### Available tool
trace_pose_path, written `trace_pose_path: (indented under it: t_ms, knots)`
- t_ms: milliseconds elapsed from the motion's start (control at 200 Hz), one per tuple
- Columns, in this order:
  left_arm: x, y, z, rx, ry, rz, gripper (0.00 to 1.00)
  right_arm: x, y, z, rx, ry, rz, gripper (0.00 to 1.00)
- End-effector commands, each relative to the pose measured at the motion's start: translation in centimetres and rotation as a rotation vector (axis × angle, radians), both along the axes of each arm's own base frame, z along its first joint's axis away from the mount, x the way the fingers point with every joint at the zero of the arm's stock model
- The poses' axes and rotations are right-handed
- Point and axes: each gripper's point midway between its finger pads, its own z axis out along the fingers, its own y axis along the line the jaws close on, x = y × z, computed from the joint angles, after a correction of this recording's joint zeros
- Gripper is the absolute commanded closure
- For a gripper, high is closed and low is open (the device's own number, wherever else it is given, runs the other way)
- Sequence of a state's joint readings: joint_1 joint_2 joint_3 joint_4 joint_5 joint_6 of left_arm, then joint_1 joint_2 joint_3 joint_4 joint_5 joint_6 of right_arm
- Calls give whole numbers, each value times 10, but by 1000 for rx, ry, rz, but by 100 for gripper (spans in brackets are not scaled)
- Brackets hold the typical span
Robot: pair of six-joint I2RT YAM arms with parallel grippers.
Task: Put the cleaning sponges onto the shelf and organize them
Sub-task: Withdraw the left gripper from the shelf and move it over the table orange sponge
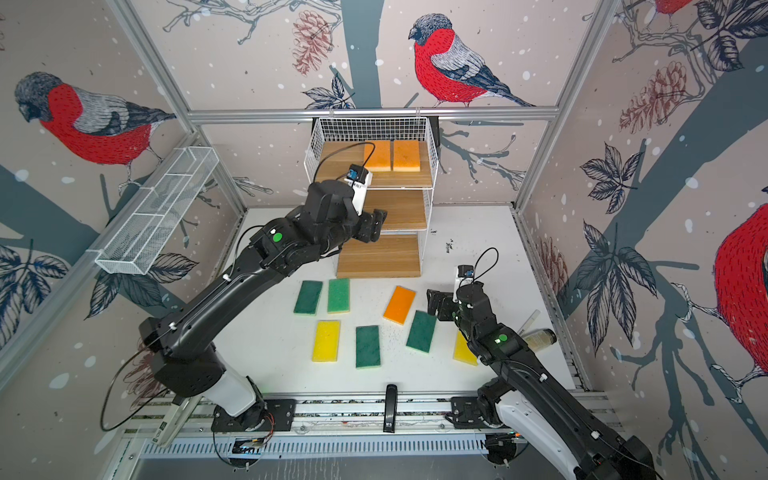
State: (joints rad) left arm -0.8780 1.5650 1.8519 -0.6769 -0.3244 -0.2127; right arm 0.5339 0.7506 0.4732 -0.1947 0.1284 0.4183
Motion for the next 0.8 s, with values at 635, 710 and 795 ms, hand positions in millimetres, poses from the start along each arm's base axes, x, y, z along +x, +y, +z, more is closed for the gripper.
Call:
trace_pose_path:
  t_ms: [635, 710, 795]
  knots:
    - [-83, 12, -203, -32, 299, 35, 18, 15, 7, -9, -7, 24, -15, 1]
    - [-87, -1, -216, -21, 319, 20, 17, 17, 8, -11, -10, 37, -14, 1]
    - [-97, -11, -246, 17, 374, -6, 17, 18, 8, -12, -19, 45, -19, 1]
